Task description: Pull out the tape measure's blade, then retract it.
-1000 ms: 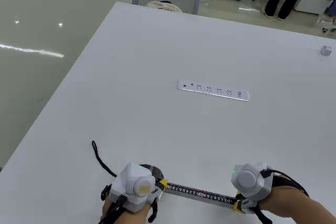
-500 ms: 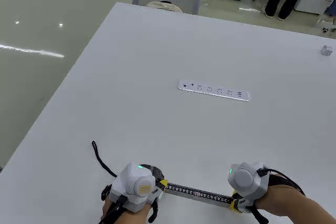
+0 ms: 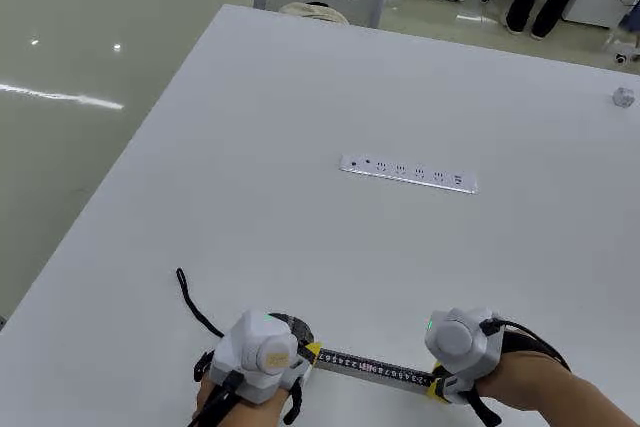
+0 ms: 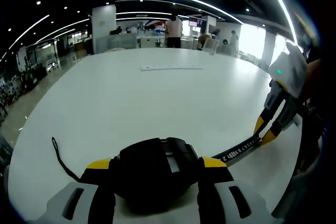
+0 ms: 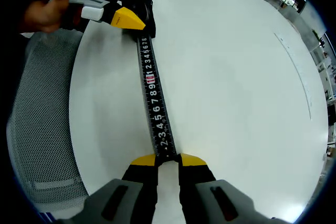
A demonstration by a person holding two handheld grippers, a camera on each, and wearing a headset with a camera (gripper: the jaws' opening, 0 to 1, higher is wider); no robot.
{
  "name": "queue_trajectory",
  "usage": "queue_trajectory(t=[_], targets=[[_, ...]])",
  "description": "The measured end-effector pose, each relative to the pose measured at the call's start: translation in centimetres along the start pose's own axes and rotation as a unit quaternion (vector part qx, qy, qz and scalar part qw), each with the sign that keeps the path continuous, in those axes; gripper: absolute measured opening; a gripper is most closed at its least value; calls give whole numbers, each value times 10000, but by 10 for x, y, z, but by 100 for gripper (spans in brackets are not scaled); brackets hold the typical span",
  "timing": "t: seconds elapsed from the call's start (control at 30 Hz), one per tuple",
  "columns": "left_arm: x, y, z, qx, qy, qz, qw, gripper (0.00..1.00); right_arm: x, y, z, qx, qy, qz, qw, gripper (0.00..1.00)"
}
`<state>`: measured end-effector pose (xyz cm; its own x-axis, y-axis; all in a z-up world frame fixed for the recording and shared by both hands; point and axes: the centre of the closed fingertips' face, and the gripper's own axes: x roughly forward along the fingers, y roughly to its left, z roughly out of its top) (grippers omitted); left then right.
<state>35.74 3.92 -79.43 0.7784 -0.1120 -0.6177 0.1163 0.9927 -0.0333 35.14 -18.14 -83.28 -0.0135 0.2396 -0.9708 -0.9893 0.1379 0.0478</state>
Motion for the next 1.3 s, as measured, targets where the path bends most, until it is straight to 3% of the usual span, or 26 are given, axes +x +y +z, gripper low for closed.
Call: queue_trajectory(t=[1.3], targets=[[0,0,0,-36,20,-6,10000,60,9,7,36,-101,-191,9,9998,14]])
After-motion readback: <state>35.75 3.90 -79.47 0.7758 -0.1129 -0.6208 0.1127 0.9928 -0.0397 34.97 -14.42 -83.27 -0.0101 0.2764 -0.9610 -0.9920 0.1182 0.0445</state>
